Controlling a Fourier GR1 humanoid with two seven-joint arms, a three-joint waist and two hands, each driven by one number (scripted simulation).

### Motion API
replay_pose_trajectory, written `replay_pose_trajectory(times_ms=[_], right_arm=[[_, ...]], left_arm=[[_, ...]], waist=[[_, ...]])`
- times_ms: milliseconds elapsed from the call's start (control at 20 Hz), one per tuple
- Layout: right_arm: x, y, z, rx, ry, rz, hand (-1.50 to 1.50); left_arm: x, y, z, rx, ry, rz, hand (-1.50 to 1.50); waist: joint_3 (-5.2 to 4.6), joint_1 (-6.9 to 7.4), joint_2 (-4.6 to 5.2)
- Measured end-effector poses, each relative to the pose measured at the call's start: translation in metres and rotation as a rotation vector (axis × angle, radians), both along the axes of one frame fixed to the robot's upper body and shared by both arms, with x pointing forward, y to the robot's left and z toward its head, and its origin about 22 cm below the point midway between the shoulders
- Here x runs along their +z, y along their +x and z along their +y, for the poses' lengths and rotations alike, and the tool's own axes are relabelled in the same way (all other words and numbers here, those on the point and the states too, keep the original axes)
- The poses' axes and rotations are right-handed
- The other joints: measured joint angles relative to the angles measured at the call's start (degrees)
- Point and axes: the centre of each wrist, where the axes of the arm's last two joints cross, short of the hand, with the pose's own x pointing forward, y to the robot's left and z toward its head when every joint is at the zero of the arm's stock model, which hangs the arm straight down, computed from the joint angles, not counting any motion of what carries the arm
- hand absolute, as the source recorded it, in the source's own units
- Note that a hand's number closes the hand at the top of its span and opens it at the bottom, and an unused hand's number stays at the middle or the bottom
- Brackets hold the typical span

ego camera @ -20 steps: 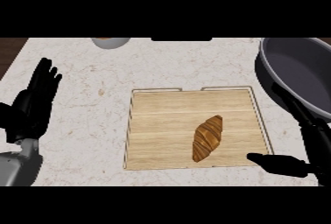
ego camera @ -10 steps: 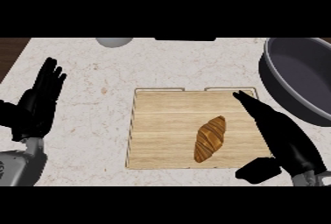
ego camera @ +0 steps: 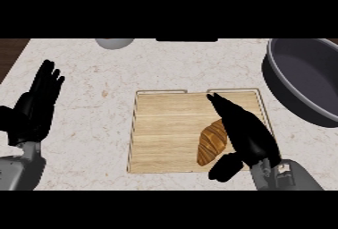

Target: Pick the croissant from the tray and place it in the pot

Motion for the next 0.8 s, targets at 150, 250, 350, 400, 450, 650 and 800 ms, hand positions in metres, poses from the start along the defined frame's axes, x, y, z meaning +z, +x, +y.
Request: replay_pose_trajectory(times_ms=[150,250,350,400,450,650,800], right_arm=[[-0.009,0.0,0.011,0.0,-0.016,0.021,-1.5],[-0.016,0.004,0.014,-0.016,-0.035,0.038,-1.5],[-0.021,0.007,0.013,-0.034,-0.058,0.048,-1.5],[-0.024,0.01,0.016,-0.042,-0.07,0.051,-1.5],[-0.026,0.007,0.017,-0.044,-0.08,0.052,-1.5],[-0.033,0.007,0.012,-0.059,-0.094,0.057,-1.5],[-0.043,0.013,0.016,-0.066,-0.11,0.069,-1.5]], left_arm=[[0.0,-0.001,-0.002,-0.001,-0.001,0.003,0.0],[-0.002,0.001,-0.004,0.002,0.001,-0.003,0.0],[-0.001,0.003,0.0,0.003,0.001,-0.002,0.0],[0.003,0.0,-0.001,0.004,0.0,-0.002,0.0],[0.006,-0.002,-0.001,0.004,0.002,-0.002,0.0],[0.014,0.0,-0.006,0.01,-0.001,-0.003,0.0],[0.004,0.0,-0.006,0.008,0.001,-0.002,0.0]], waist=[[0.01,-0.12,-0.02],[0.01,-0.18,-0.01],[0.02,-0.25,0.01],[0.02,-0.14,-0.02],[0.03,-0.18,-0.04],[0.04,-0.32,-0.04],[0.03,-0.29,-0.01]])
